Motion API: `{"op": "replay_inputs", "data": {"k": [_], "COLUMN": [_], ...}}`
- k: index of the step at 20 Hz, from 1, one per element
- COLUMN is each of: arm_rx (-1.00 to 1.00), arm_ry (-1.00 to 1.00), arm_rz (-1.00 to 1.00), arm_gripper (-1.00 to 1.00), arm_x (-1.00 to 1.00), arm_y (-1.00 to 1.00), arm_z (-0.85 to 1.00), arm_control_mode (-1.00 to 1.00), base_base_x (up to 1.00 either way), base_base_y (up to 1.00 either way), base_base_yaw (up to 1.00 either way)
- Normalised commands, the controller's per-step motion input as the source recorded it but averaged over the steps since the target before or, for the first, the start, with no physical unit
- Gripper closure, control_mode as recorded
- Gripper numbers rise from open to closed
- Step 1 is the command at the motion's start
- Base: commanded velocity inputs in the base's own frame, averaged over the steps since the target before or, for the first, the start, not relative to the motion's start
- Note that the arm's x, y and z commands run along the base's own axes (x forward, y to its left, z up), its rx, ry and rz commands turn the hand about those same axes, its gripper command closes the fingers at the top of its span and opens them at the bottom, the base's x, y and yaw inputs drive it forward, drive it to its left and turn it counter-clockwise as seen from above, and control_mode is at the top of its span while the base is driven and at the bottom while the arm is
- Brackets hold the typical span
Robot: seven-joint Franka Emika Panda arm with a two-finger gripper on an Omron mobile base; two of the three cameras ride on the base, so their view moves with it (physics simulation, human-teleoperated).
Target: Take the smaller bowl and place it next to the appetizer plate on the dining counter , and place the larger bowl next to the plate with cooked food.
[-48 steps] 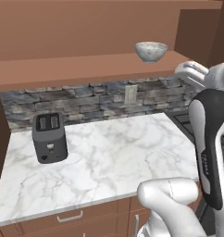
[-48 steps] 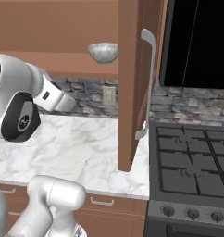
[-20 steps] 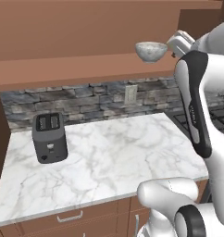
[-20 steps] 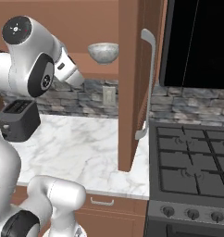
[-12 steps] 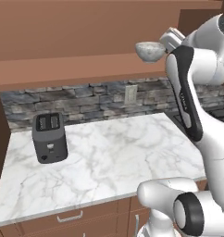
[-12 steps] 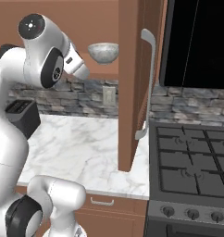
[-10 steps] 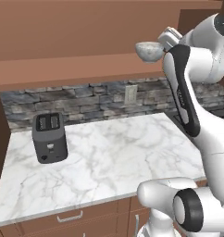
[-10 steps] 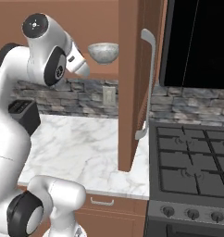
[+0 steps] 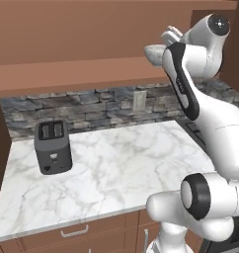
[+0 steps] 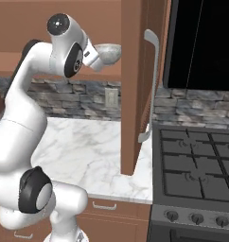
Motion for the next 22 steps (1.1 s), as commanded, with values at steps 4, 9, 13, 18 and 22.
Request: {"op": "replay_inputs", "data": {"k": [4,9,13,18,22], "arm_rx": [0.00,0.00,0.00,0.00,0.00], "arm_ry": [0.03,0.06,0.06,0.03,0.03], "arm_rz": [0.00,0.00,0.00,0.00,0.00], "arm_gripper": [-1.00,-1.00,-1.00,-1.00,-1.00], "arm_x": [0.75,0.74,0.69,0.55,0.51], "arm_y": [-0.25,-0.11,-0.04,0.00,0.00], "arm_z": [0.00,-0.07,-0.12,-0.02,-0.05], "arm_control_mode": [-1.00,-1.00,-1.00,-1.00,-1.00], "base_base_x": [0.00,0.00,0.00,0.00,0.00], "base_base_y": [0.00,0.00,0.00,0.00,0.00], "base_base_yaw": [0.00,0.00,0.00,0.00,0.00]}}
